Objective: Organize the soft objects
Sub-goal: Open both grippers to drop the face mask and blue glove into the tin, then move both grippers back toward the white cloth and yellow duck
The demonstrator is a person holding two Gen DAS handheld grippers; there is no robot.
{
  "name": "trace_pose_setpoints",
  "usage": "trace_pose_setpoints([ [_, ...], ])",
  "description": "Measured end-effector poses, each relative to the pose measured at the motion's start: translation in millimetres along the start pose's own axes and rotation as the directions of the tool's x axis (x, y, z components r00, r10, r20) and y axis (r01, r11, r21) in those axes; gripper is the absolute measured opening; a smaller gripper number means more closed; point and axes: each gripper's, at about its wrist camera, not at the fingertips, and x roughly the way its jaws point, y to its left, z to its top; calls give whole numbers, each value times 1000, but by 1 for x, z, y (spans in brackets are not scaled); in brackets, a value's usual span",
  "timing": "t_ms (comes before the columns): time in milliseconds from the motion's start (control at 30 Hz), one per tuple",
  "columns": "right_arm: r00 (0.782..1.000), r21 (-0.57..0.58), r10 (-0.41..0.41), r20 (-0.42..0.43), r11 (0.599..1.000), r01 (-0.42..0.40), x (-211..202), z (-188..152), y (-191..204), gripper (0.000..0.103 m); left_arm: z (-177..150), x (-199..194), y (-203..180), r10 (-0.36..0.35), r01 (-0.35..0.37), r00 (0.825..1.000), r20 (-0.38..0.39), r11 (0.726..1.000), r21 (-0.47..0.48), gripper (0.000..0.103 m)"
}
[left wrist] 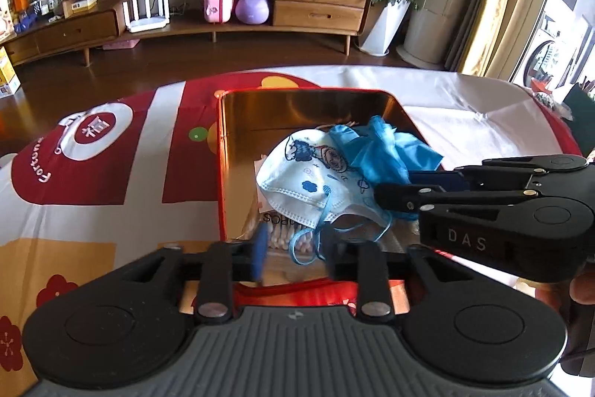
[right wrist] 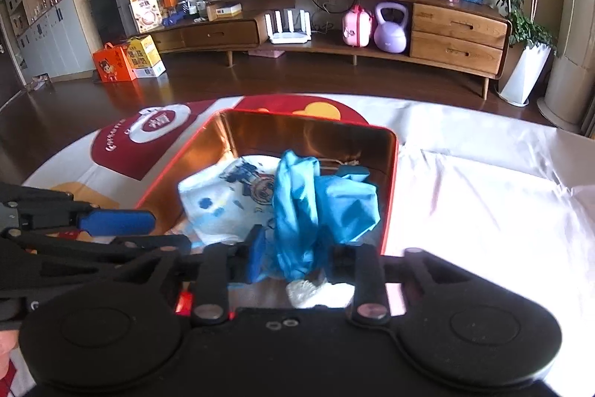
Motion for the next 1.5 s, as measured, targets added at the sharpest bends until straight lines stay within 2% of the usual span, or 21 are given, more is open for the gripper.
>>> trace_pose_setpoints([
  [100,1000,0,-3,15,1000,3,-14,2,2,35,1,-12,-2,13,-13,999,30,1000,1,62],
  [167,1000,6,2,26,1000,-2,-24,3,1,39,1,-21,-3,15,-15,999,47,1000,-5,66],
  [533,995,0,37,92,999,-38,-88,0,13,49,-2,-76,-11,0,1,994,105,1000,-14,67],
  [633,993,11,43,114,999,-45,-107,-3,17,56,-7,-93,-15,-2,4,992,123,1000,-13,67],
  [933,986,28,51,160,998,-57,-155,-19,26,63,-21,-139,-27,-6,5,986,165,1000,1,67],
  [1033,985,34,53,166,998,-60,-167,-26,29,64,-28,-152,-30,-14,14,985,171,1000,1,69],
  [1100,984,33,54,172,998,-61,-175,-32,32,70,-35,-160,-32,-13,13,984,177,1000,2,72],
  [1400,982,44,65,178,996,-74,-195,-62,46,83,-65,-183,-34,-13,14,984,178,1000,-9,73],
  [1500,983,51,61,175,996,-71,-199,-73,47,86,-76,-188,-34,-1,5,983,183,1000,-22,79],
])
